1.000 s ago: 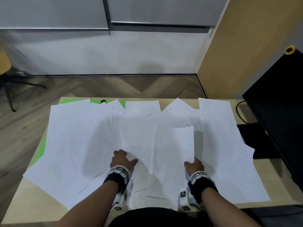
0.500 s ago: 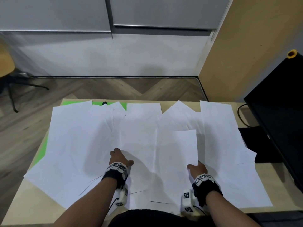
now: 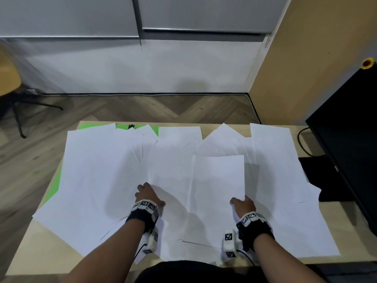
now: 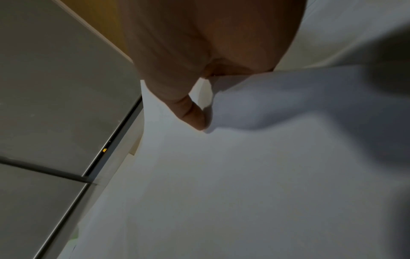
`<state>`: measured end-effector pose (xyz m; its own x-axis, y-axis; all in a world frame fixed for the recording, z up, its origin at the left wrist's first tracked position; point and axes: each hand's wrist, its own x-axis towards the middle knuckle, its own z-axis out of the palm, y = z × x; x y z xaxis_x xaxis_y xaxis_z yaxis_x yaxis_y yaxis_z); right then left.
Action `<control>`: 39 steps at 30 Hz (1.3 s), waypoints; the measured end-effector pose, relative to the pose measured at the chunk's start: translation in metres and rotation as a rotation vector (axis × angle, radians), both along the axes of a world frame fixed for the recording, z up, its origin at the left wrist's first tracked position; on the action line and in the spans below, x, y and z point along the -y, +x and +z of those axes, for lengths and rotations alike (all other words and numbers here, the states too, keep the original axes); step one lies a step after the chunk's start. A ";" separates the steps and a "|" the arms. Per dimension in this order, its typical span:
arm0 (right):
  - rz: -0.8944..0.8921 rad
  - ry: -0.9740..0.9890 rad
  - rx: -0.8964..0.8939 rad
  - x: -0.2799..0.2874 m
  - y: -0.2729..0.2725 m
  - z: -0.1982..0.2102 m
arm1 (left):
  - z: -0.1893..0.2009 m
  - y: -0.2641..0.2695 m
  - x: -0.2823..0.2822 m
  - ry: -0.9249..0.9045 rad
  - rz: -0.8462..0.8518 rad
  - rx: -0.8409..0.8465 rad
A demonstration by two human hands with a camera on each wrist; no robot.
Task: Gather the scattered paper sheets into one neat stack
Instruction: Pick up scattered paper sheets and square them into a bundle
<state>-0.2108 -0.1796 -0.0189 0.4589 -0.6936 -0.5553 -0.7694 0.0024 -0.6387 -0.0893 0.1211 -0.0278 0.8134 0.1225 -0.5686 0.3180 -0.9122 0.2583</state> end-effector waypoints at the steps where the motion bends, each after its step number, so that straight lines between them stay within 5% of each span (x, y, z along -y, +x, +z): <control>1: 0.002 0.002 0.005 -0.003 0.000 0.001 | 0.001 0.002 -0.002 -0.014 0.001 -0.008; 12: -0.057 0.104 0.068 -0.012 -0.002 0.002 | 0.004 -0.019 -0.002 -0.048 -0.154 -0.005; 15: -0.058 0.131 0.064 -0.013 0.000 -0.008 | 0.003 -0.024 0.008 -0.210 -0.160 -0.044; 19: 0.002 0.110 0.023 -0.020 0.004 -0.001 | 0.005 -0.025 0.021 -0.475 0.078 0.015; 24: 0.053 0.073 -0.027 -0.019 0.003 0.003 | 0.010 -0.022 0.027 -0.451 0.409 0.202; 30: 0.024 0.036 -0.024 -0.018 0.001 -0.005 | 0.006 -0.018 0.022 -0.366 0.227 0.102; 39: 0.294 -0.094 -0.015 -0.055 0.008 -0.012 | 0.018 -0.042 0.061 -0.527 0.174 0.023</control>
<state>-0.2029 -0.1244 -0.0314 0.6398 -0.5813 -0.5028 -0.7375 -0.2802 -0.6145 -0.1311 0.0601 -0.0094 0.8193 -0.0397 -0.5719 0.4416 -0.5924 0.6738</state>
